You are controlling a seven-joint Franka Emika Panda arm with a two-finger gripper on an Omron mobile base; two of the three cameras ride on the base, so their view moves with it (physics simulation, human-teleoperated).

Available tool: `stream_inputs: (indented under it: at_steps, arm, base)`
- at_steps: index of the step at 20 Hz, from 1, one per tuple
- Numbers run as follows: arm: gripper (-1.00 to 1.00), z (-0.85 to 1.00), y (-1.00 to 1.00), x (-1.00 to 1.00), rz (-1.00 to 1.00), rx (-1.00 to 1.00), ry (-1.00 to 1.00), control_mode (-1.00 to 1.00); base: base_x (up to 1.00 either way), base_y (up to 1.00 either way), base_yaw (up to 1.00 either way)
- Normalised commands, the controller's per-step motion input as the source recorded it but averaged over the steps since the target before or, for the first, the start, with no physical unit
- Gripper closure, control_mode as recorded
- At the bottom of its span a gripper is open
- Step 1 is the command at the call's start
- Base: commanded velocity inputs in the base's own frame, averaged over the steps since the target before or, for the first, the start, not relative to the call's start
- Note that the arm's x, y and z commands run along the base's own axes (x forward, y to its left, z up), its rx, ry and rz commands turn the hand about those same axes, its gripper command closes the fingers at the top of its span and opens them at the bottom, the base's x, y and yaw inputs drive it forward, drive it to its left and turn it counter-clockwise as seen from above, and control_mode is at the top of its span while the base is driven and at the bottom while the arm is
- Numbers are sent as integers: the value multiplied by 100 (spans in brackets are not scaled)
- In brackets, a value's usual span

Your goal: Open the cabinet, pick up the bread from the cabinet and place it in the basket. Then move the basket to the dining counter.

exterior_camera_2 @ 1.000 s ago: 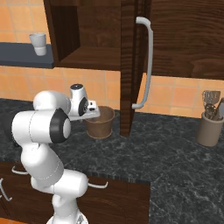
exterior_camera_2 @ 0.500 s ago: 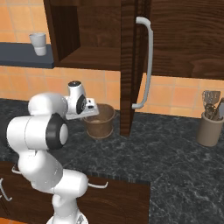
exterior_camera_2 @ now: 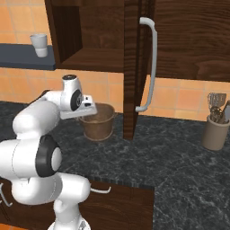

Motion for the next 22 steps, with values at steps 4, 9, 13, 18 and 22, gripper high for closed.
stream_inputs:
  at_steps: [4, 9, 13, 18, 22]
  arm:
    - [100, 57, 0, -95, 0, 0, 2, -100]
    - [100, 50, 1, -100, 0, 0, 1, -100]
    - [100, 65, 17, -100, 0, 0, -1, -100]
    - [100, 39, 41, -79, 8, 0, 0, -100]
    - [100, 22, 23, -59, 10, 0, 0, -100]
  base:
    - [0, 0, 0]
    - [0, 0, 0]
    - [0, 0, 0]
    - [0, 0, 0]
    - [0, 0, 0]
